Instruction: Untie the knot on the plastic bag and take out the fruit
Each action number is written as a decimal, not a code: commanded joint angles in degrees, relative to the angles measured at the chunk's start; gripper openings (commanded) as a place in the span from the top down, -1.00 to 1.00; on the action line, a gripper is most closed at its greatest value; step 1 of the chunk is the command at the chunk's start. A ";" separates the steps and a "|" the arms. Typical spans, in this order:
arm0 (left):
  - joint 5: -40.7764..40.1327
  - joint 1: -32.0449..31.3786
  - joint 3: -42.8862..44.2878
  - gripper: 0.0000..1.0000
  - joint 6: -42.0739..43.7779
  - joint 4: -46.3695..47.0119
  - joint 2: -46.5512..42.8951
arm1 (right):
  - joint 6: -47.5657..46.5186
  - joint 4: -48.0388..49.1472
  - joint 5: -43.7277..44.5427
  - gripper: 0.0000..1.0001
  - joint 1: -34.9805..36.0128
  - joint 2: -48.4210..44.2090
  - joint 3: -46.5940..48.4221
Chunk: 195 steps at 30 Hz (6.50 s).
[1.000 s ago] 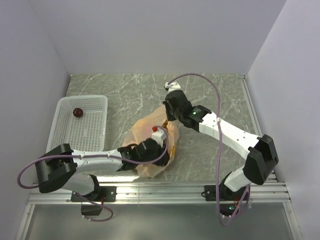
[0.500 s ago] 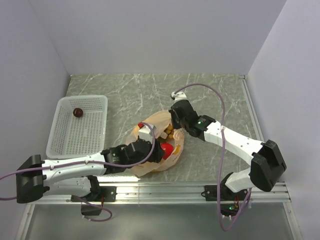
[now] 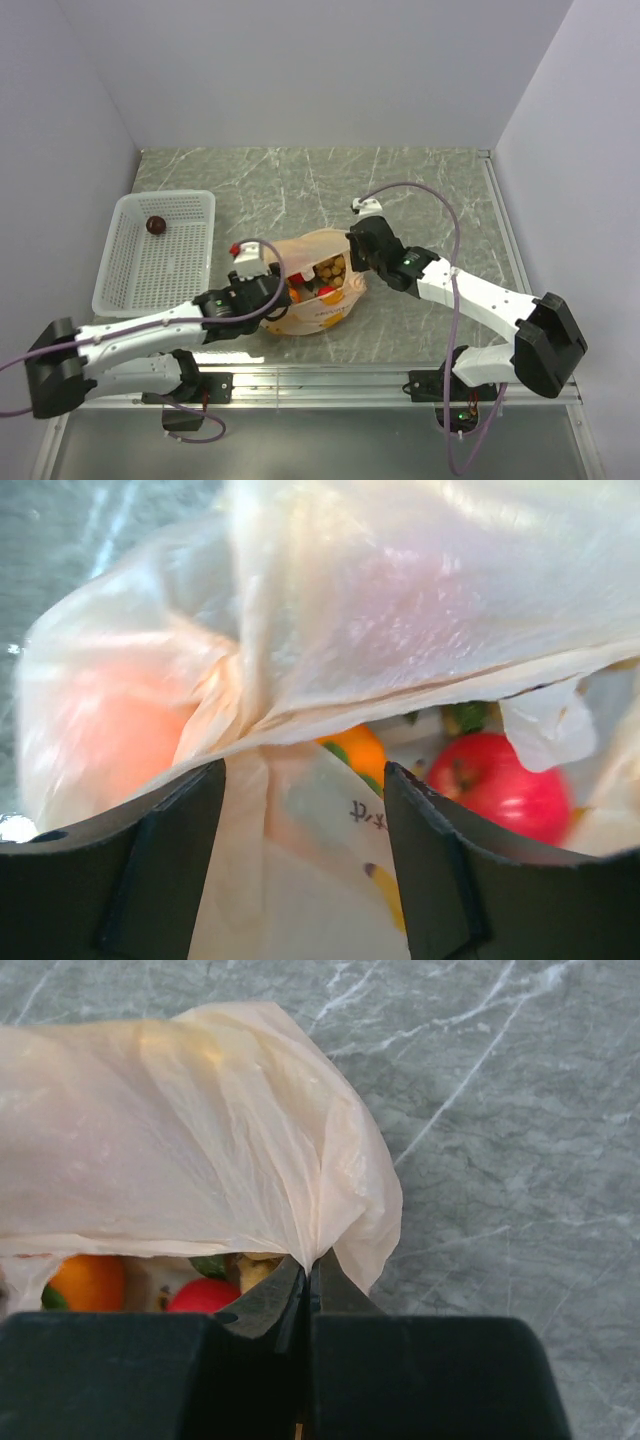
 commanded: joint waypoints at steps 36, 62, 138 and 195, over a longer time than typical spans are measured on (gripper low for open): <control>5.61 -22.68 1.97 -0.74 19.58 19.87 -5.13 | 9.71 12.37 3.52 0.88 3.47 -5.63 -14.83; 7.82 -7.48 17.28 -0.77 2.97 8.63 25.26 | 13.05 13.60 3.52 0.88 3.65 -11.25 -21.78; 36.14 30.88 10.96 -0.83 16.25 2.47 -16.04 | 12.52 8.42 7.47 0.74 3.65 -18.47 -21.69; 3.24 5.71 14.12 0.37 15.89 21.64 26.16 | 14.11 10.53 4.84 0.75 4.53 -19.52 -23.36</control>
